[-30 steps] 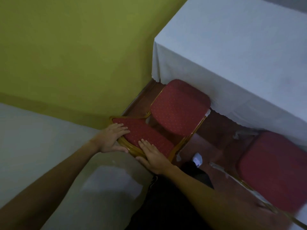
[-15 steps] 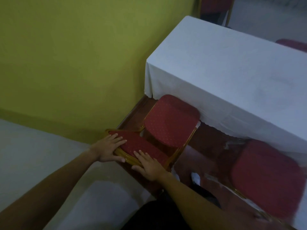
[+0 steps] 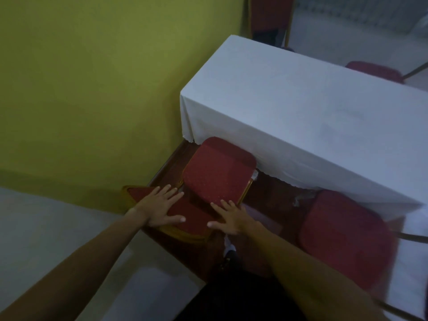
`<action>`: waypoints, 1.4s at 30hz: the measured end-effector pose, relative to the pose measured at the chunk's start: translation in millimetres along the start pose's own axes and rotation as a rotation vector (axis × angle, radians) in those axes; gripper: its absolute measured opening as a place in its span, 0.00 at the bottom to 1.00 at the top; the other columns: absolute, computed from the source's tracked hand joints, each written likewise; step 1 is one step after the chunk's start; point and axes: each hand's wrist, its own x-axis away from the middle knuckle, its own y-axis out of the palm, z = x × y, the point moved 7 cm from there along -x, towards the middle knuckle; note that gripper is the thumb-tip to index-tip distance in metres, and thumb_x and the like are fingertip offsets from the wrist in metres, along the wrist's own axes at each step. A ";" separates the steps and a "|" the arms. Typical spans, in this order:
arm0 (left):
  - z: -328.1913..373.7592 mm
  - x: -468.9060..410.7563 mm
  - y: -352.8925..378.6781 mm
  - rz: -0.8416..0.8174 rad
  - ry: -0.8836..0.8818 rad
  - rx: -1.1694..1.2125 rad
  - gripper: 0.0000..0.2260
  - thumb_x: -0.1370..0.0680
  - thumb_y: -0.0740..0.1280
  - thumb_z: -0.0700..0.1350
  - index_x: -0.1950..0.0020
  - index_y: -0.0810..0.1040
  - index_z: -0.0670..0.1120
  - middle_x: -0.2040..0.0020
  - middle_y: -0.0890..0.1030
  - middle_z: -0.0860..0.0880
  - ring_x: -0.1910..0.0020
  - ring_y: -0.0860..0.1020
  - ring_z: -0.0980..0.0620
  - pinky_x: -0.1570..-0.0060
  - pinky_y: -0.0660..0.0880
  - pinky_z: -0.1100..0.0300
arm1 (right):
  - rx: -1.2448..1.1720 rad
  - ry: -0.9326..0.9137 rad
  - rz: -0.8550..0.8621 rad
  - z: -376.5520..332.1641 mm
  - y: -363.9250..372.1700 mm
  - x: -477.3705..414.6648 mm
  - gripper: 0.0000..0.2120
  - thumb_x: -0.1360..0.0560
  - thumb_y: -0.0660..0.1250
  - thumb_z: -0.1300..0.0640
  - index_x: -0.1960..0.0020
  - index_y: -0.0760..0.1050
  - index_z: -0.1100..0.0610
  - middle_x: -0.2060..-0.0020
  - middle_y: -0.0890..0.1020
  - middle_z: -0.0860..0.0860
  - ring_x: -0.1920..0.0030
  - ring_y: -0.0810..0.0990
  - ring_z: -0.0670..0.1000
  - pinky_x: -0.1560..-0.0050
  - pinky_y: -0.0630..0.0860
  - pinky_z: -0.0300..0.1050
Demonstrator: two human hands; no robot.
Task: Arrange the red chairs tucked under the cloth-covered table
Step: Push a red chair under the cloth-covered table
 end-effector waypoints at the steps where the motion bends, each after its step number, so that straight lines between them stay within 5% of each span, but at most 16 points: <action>1: 13.4 -6.0 -3.2 0.011 0.000 0.016 0.49 0.32 0.39 0.81 0.19 0.45 0.52 0.19 0.50 0.47 0.21 0.43 0.47 0.24 0.43 0.46 | 0.005 0.010 0.011 14.8 -1.9 7.3 0.44 0.30 0.45 0.20 0.20 0.41 0.40 0.19 0.45 0.54 0.21 0.43 0.61 0.26 0.40 0.69; 10: 173.9 -51.2 -21.9 0.131 -0.002 0.116 0.48 0.30 0.40 0.79 0.19 0.46 0.49 0.19 0.51 0.46 0.21 0.45 0.47 0.24 0.46 0.45 | 0.053 0.054 0.092 162.6 -19.4 111.3 0.54 0.40 0.37 0.15 0.20 0.40 0.40 0.19 0.44 0.54 0.20 0.42 0.60 0.26 0.41 0.70; 18: 395.5 -83.2 -8.0 0.215 -0.042 0.311 0.49 0.31 0.40 0.79 0.19 0.47 0.49 0.19 0.49 0.47 0.21 0.44 0.48 0.24 0.44 0.46 | 0.287 -0.024 0.175 341.1 -21.2 266.0 0.49 0.35 0.36 0.17 0.20 0.40 0.41 0.19 0.46 0.53 0.20 0.44 0.59 0.24 0.46 0.69; 28: 699.4 -109.8 14.4 0.213 0.062 0.625 0.41 0.25 0.51 0.73 0.19 0.49 0.49 0.19 0.51 0.48 0.21 0.46 0.49 0.24 0.45 0.47 | 0.450 0.076 0.061 550.7 8.3 472.5 0.45 0.29 0.46 0.20 0.19 0.45 0.42 0.19 0.50 0.54 0.20 0.47 0.60 0.24 0.49 0.67; 36: 879.8 -139.9 -1.7 0.143 0.231 0.714 0.42 0.25 0.52 0.73 0.19 0.49 0.48 0.19 0.51 0.47 0.21 0.48 0.48 0.24 0.46 0.47 | 0.529 0.186 -0.097 644.6 8.0 588.5 0.51 0.36 0.44 0.15 0.20 0.46 0.40 0.19 0.50 0.51 0.20 0.46 0.57 0.23 0.46 0.64; 42: 980.6 -140.6 -18.3 0.111 0.360 0.748 0.43 0.25 0.55 0.73 0.20 0.49 0.47 0.19 0.51 0.46 0.21 0.50 0.45 0.24 0.50 0.44 | 0.663 0.082 -0.183 680.5 -6.9 632.0 0.50 0.34 0.47 0.16 0.20 0.56 0.44 0.21 0.60 0.54 0.21 0.53 0.58 0.22 0.48 0.58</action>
